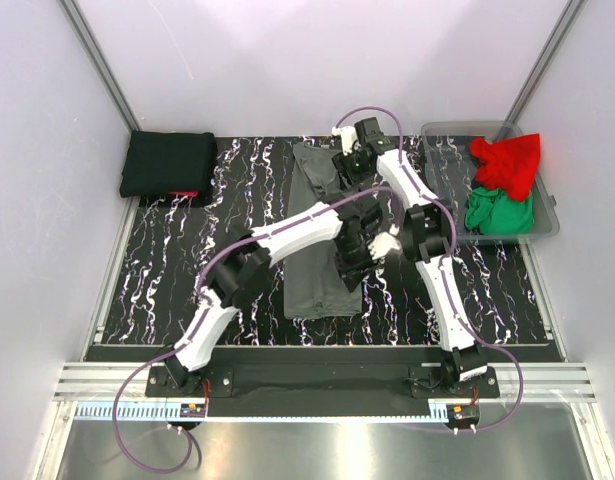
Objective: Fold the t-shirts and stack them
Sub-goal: Fold the tshirt
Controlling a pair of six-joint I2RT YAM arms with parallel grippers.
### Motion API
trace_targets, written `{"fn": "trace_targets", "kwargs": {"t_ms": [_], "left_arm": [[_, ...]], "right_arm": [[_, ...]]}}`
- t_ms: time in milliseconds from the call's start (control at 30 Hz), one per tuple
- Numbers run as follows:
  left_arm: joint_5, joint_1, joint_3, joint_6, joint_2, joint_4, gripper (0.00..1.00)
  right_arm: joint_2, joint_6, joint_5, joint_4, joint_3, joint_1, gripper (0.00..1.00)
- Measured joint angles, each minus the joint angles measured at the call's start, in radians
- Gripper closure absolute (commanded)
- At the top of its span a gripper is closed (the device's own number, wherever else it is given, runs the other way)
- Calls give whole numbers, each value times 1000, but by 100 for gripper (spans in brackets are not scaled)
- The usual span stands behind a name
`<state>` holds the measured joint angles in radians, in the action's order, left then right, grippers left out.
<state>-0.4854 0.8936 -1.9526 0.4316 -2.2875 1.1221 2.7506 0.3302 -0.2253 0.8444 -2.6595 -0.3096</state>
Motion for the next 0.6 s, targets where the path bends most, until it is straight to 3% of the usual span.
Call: {"fn": "trace_targets", "kwargs": {"t_ms": [100, 200, 300, 400, 500, 600], "left_arm": [[29, -16, 7, -56, 96, -30, 56], [54, -66, 93, -153, 283, -98, 50], [70, -181, 229, -309, 523, -176, 42], [73, -321, 405, -474, 698, -269, 42], [60, -428, 608, -625, 760, -319, 43], [33, -483, 777, -729, 694, -340, 43]], "right_arm": [[-121, -63, -6, 2, 151, 9, 29], [-350, -146, -60, -12, 410, 32, 30], [-630, -228, -144, -47, 705, 60, 32], [-883, -317, -243, -71, 996, 76, 35], [-1034, -388, -341, -44, 1247, 70, 37], [-1016, -414, -399, 35, 1386, 61, 37]]}}
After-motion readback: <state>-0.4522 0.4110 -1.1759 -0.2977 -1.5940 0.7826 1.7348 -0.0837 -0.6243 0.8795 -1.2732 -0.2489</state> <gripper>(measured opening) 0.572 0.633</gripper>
